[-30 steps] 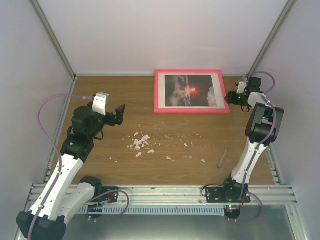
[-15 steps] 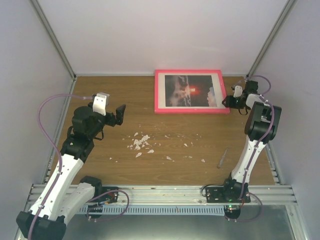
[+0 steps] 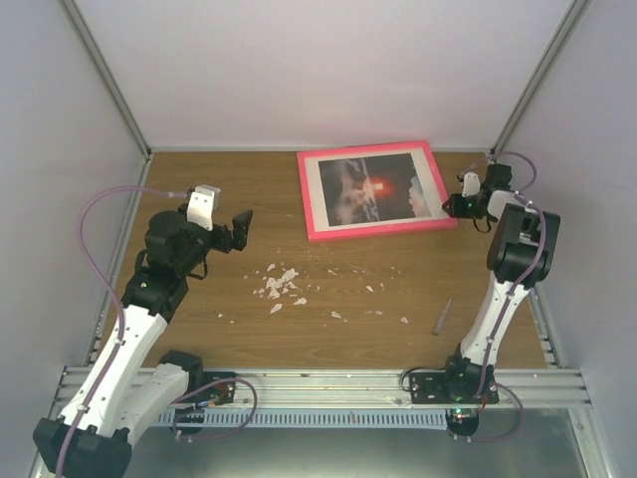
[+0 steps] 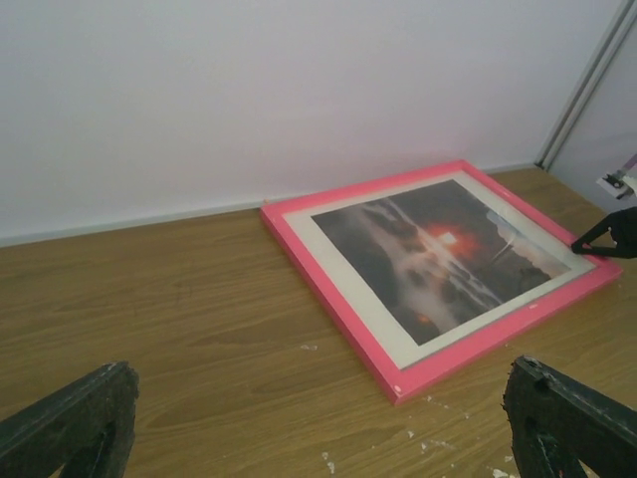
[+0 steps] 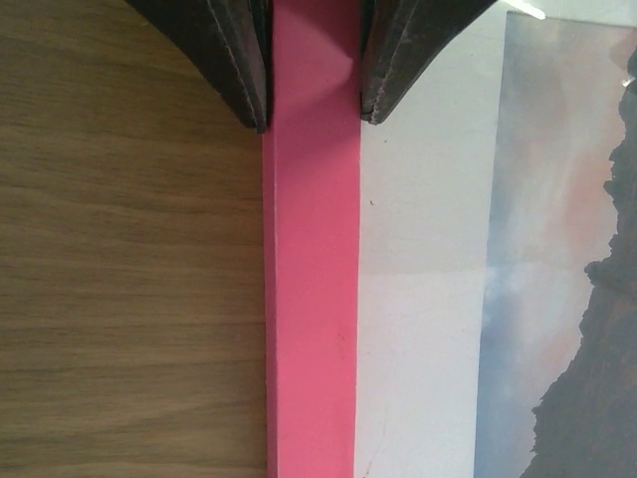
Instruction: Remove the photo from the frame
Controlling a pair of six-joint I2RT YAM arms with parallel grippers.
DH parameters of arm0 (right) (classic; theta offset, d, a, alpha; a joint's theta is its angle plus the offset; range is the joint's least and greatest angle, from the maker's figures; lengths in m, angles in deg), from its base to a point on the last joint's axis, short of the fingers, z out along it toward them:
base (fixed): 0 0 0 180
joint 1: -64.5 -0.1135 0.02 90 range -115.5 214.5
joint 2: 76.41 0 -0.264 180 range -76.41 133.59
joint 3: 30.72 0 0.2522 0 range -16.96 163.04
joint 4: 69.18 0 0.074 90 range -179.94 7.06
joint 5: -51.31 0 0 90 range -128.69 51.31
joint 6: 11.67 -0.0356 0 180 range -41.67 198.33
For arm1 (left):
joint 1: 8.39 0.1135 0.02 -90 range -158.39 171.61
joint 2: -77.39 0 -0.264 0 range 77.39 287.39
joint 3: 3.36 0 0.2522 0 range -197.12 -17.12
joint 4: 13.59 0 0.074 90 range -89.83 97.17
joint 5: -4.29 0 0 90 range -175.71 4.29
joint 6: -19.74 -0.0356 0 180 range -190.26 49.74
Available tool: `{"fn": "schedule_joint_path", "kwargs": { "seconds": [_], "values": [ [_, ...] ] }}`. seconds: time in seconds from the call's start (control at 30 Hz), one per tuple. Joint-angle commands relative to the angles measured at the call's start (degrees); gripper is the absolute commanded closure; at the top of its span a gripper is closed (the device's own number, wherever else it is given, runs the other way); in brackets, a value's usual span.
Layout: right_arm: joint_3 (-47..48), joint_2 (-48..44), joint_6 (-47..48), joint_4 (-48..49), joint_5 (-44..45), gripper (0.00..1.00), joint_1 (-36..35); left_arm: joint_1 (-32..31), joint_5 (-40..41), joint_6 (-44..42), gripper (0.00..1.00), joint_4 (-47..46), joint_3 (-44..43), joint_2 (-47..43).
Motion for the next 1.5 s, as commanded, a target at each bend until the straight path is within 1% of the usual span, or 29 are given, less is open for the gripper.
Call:
{"fn": "schedule_joint_path", "kwargs": {
  "seconds": [0.0,0.2,0.43,0.63,0.73,0.77,0.83,0.9,0.97,1.0,1.1,1.13,1.27,1.33,1.4,1.47],
  "values": [
    [-2.96,-3.28,4.44,-0.84,-4.72,0.96,-2.48,-0.35,-1.88,1.21,0.01,-0.2,-0.57,1.28],
    [-3.1,-4.21,9.1,-1.96,-6.04,0.99,-6.73,-0.38,-3.18,2.32,0.01,2.2,-2.53,4.14],
    [-2.08,-4.25,14.54,-4.06,-7.99,0.99,-12.17,-0.34,-1.6,4.98,0.01,6.69,-4.31,7.94],
    [1.23,-3.41,19.0,-6.79,-2.83,0.99,-19.43,-0.19,-2.46,7.23,0.01,9.87,-5.49,13.39],
    [3.8,-2.37,20.07,-8.38,-0.09,0.94,-21.28,0.28,-2.8,6.96,0.01,10.02,-6.21,15.63],
    [4.89,-2.03,20.04,-9.05,0.51,0.91,-21.49,0.6,-2.97,6.81,0.01,10.05,-6.95,16.53],
    [6.45,-1.8,19.37,-9.61,0.64,0.78,-21.78,1.34,-3.33,6.38,0.01,10.51,-8.51,18.85],
    [6.97,-2.89,17.61,-9.08,-0.57,0.7,-22.07,2.15,-3.92,6.11,0.01,10.59,-10.21,21.6],
    [5.97,-5.4,14.22,-6.96,-2.22,0.53,-22.15,3.57,-4.83,6.17,0.01,9.9,-11.78,25.15],
    [5.14,-6.8,12.24,-5.41,-2.54,0.47,-22.12,4.45,-5.88,6.29,0.01,9.78,-12.83,26.9],
    [2.41,-10.75,5.92,-1.78,-3.6,0.34,-22.26,6.33,-8.43,6.4,0.01,9.93,-16.07,32.02],
    [1.21,-11.93,3.11,-0.98,-3.04,0.3,-22.26,6.73,-8.74,6.29,0.01,10.0,-17.04,33.67],
    [-4.0,-16.63,-10.47,0.93,2.23,0.27,-22.72,8.51,-8.35,5.76,0.01,10.51,-21.02,40.46],
    [-8.12,-19.74,-17.08,1.23,4.36,0.23,-23.28,9.67,-8.87,5.29,0.01,10.82,-23.04,43.92],
    [-13.05,-23.4,-22.14,1.43,5.13,0.19,-24.01,11.22,-9.02,4.69,0.01,9.97,-24.53,47.11],
    [-19.44,-28.61,-26.4,4.12,3.34,0.15,-24.86,12.8,-9.27,4.29,0.01,11.07,-27.43,50.99]
  ]
}}
